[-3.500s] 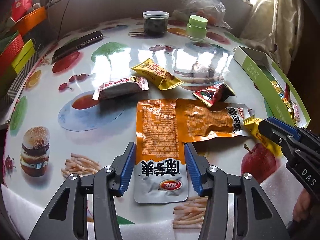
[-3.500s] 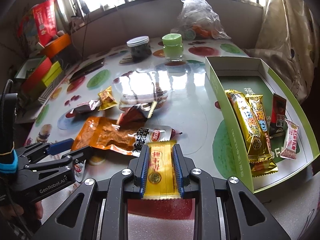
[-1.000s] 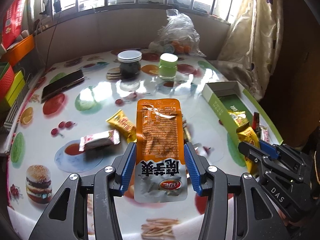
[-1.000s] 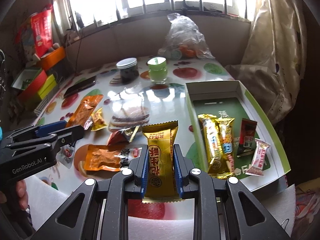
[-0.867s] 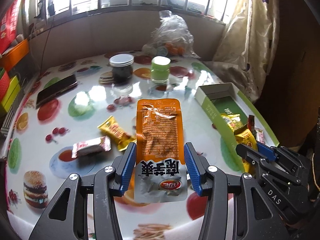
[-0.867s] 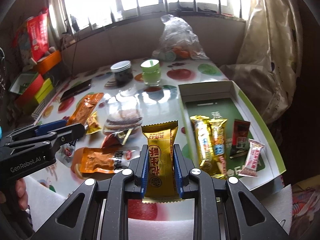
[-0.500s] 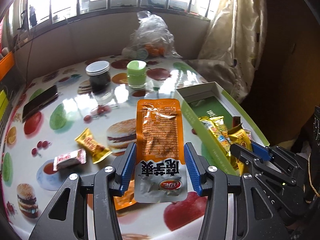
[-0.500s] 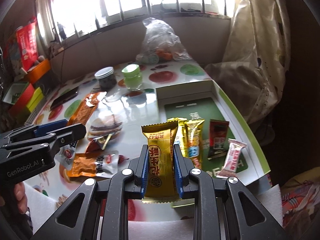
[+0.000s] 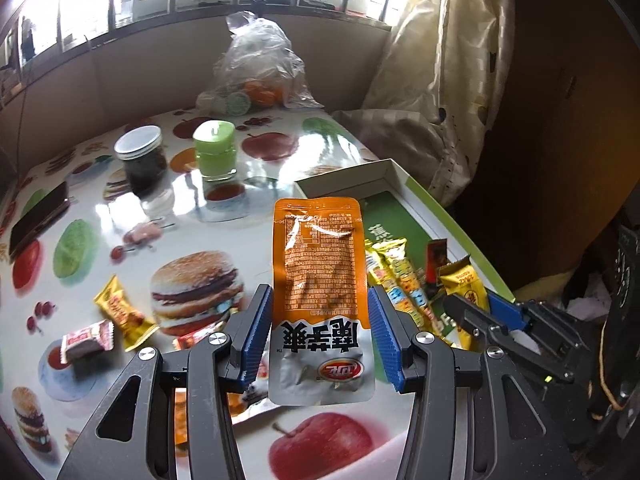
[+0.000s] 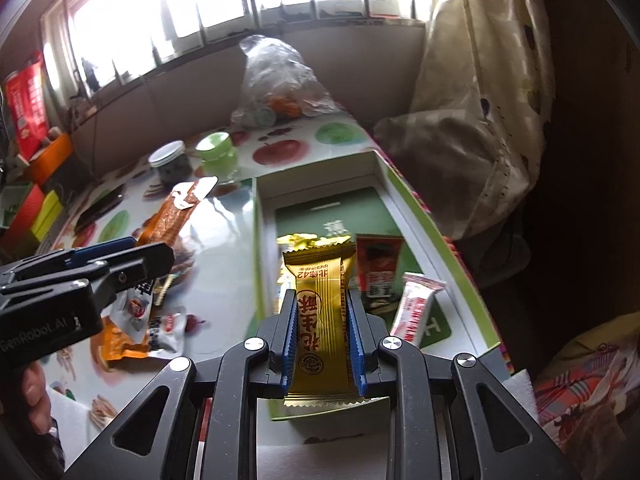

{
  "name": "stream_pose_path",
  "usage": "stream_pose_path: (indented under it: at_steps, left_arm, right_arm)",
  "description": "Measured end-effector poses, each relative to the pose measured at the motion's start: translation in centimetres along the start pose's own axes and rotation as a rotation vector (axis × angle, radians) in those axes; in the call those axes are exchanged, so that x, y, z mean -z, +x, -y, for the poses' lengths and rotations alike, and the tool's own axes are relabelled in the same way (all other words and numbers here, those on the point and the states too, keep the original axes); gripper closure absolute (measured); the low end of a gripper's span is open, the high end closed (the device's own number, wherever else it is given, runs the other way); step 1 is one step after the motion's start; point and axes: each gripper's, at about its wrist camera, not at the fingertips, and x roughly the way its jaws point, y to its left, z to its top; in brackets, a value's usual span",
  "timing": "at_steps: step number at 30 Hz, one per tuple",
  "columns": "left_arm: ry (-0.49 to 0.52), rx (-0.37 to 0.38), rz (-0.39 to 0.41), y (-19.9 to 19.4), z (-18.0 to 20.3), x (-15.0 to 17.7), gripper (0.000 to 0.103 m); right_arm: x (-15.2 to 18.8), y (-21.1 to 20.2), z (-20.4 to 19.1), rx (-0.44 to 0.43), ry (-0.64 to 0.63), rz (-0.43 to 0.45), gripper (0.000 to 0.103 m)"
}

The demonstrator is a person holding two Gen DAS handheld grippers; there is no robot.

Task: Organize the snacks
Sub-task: 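Carry the orange packet and gold bar with both tools into the green box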

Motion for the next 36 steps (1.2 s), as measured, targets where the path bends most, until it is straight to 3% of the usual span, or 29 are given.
stream_pose_path:
  at_steps: [15, 36]
  left_arm:
    - [0.026, 0.047, -0.05, 3.8, 2.5, -2.1, 0.053]
    - [0.037, 0.052, -0.121, 8.3, 4.3, -3.2, 0.053]
  right_arm:
    - [0.3, 2.5, 3.5, 0.061, 0.059, -0.049, 0.081]
    - [-0.4, 4.1, 3.6, 0.082, 0.02, -0.044, 0.081]
